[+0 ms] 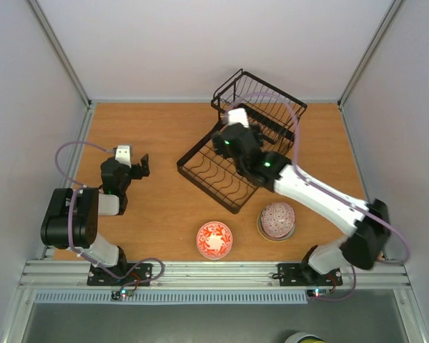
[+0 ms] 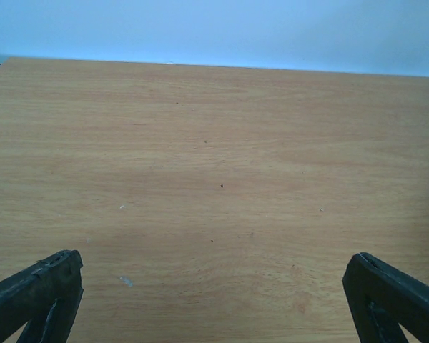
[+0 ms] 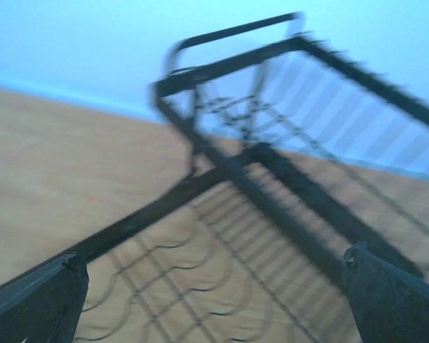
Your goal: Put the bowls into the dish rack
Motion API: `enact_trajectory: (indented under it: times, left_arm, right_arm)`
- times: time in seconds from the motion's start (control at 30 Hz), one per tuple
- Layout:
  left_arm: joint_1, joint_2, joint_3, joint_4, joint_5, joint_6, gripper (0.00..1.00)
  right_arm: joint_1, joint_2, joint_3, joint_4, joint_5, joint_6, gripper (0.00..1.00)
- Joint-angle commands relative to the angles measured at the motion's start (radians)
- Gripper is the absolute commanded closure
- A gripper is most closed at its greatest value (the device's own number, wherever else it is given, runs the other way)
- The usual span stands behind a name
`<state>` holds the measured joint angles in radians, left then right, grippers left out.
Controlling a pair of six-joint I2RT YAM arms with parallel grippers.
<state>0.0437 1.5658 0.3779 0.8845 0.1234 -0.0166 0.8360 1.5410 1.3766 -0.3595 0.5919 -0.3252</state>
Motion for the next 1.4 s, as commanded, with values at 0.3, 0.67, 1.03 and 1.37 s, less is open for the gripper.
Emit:
enact_trajectory:
  times: [0.3,0.67,1.03,1.37]
  left_arm:
    - [-0.004,-0.002,0.019,0.035,-0.004,0.012,0.01]
    - [-0.004,-0.001,0.018,0.034,-0.005,0.012,0.01]
    - [-0.004,-0.002,0.018,0.035,-0.004,0.012,0.01]
    - [-0.005,-0.107,0.160,-0.307,0.033,0.014,1.00]
  right_arm:
    - [-0.162,-0.360,-0.164,-0.783,0.496,0.809,0.03]
    - [-0.415,-0.258,-0.408,-0.666,0.228,0.832,0.64]
    - [-0.685,-0.102,-0.500,-0.143,-0.331,0.582,0.91]
    - [-0.732,0.161,-0.373,-0.012,-0.478,0.593,0.93]
